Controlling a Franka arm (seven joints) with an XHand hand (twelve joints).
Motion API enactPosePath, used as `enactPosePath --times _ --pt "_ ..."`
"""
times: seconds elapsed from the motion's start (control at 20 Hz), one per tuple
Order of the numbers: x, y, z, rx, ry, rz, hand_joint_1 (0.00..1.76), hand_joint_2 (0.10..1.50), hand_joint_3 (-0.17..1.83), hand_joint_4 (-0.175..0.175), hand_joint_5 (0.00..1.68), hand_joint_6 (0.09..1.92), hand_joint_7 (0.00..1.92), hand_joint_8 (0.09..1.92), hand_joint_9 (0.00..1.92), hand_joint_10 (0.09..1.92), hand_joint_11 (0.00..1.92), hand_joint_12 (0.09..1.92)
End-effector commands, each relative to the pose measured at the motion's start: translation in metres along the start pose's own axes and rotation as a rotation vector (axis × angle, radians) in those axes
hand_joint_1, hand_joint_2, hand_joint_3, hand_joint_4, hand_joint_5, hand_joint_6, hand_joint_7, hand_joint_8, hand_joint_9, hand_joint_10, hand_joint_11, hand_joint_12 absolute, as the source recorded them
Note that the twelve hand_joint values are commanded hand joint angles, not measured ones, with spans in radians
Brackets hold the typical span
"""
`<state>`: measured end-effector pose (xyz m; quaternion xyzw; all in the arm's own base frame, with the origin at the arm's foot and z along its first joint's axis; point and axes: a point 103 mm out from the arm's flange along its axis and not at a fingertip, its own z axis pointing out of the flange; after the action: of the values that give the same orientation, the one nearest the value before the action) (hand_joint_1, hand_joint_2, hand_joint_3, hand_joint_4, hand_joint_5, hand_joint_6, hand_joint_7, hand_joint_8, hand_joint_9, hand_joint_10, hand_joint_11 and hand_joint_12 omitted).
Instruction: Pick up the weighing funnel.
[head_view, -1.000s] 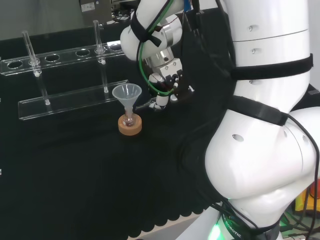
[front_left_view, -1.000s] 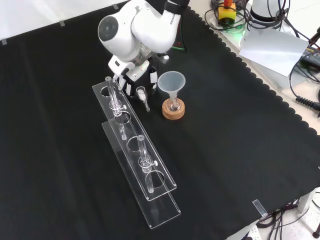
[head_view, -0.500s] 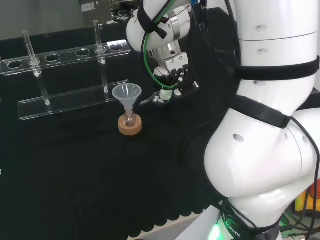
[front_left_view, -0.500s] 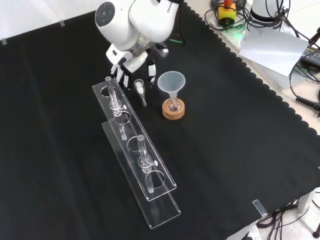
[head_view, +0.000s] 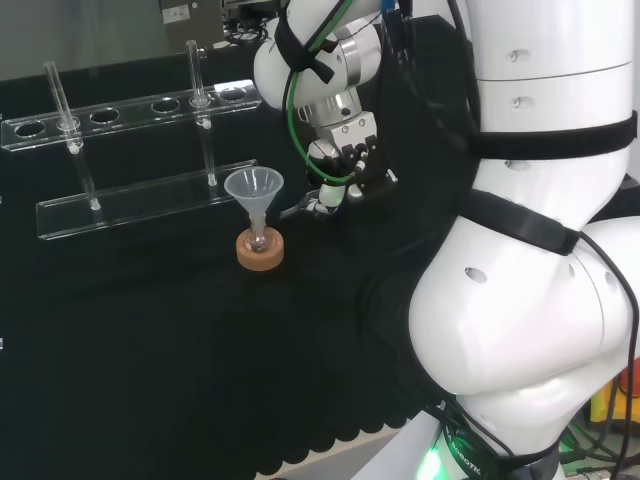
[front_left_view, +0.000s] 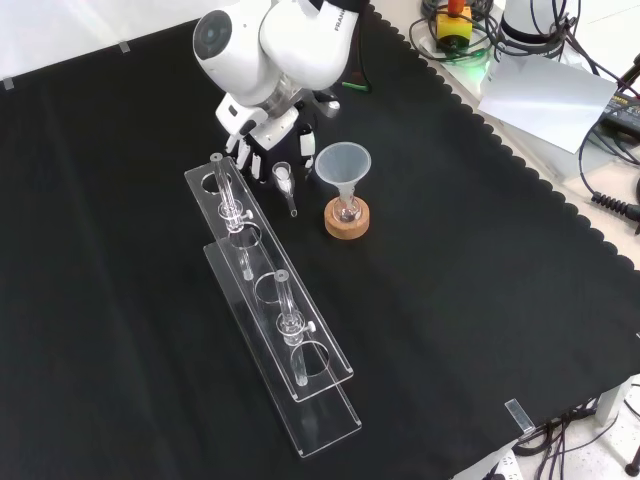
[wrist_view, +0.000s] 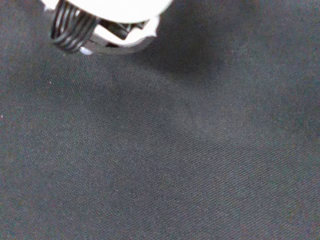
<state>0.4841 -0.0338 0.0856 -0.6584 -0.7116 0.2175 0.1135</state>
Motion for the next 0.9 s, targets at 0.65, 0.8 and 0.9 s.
enactPosePath --times 0.65,0.8,0.9 --pt "0.0075 0.0036 0.0041 -0.011 -0.012 -0.019 1.06 0.87 0.39 0.175 1.09 0.89 0.44 0.68 0.77 0.54 0.43 1.3" --pt "0.008 0.003 0.0044 -0.003 -0.006 -0.023 0.97 0.75 0.5 0.048 0.87 0.8 0.39 0.7 0.73 0.56 0.4 1.3" --pt "0.0084 0.0033 0.0055 0.014 -0.006 -0.023 0.94 0.67 0.62 0.011 0.77 0.77 0.36 0.71 0.71 0.58 0.39 1.31"
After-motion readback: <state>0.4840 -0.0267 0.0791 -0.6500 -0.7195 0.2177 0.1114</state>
